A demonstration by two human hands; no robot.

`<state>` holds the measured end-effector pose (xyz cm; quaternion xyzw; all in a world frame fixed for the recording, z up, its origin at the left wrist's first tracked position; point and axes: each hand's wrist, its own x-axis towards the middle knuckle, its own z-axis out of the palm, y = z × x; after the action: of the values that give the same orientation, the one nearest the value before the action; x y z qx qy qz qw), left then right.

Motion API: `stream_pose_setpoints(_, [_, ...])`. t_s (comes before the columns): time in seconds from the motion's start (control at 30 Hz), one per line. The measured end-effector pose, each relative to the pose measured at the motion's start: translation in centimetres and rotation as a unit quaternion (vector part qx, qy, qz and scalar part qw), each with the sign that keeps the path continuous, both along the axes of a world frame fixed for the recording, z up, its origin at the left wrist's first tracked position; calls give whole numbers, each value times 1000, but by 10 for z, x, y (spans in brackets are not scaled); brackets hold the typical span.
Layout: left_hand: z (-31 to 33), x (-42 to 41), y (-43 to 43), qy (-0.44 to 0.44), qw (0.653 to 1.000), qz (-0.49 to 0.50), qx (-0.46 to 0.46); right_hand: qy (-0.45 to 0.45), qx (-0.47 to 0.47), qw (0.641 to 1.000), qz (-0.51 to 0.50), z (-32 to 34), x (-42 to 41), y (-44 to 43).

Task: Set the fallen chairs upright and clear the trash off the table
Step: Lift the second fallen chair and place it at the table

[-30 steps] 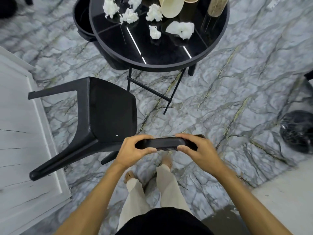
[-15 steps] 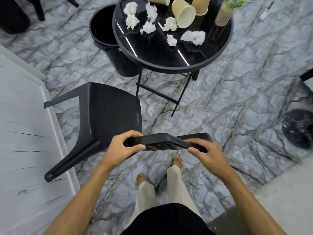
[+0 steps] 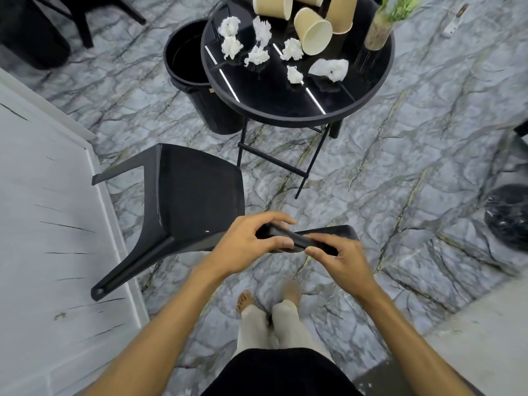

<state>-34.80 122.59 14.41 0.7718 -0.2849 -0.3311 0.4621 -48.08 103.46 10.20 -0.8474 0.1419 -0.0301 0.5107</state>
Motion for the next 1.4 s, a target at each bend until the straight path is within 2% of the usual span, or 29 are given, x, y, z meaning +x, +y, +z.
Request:
stream_pose_setpoints(0.17, [2, -8, -27, 2, 999, 44, -24, -6, 6, 1000, -29, 2, -2, -20])
stream_pose_setpoints(0.5, [42, -9, -28, -8, 993, 76, -86, -96, -104, 990, -24, 70, 3, -35])
stream_pose_setpoints(0.73, [48, -19, 29, -22, 970, 192, -147, -76, -136, 984, 82, 104, 35, 2])
stream_pose_setpoints(0.83, [44, -24, 63, -46, 957, 240, -157, -47, -160, 971, 173, 116, 52, 19])
stream_pose_setpoints(0.93, [39, -30, 93, -63, 934, 302, -178, -14, -135, 958, 251, 122, 74, 26])
stream_pose_setpoints(1.03, [31, -33, 122, -71, 913, 355, -189, 20, -125, 948, 290, 122, 95, 19])
stream_pose_setpoints(1.13, [25, -33, 151, -69, 896, 392, -196, 11, -122, 934, 337, 119, 108, 15])
stream_pose_setpoints(1.4, [14, -18, 207, -34, 867, 425, -258, 25, -80, 924, 374, 111, 144, 32])
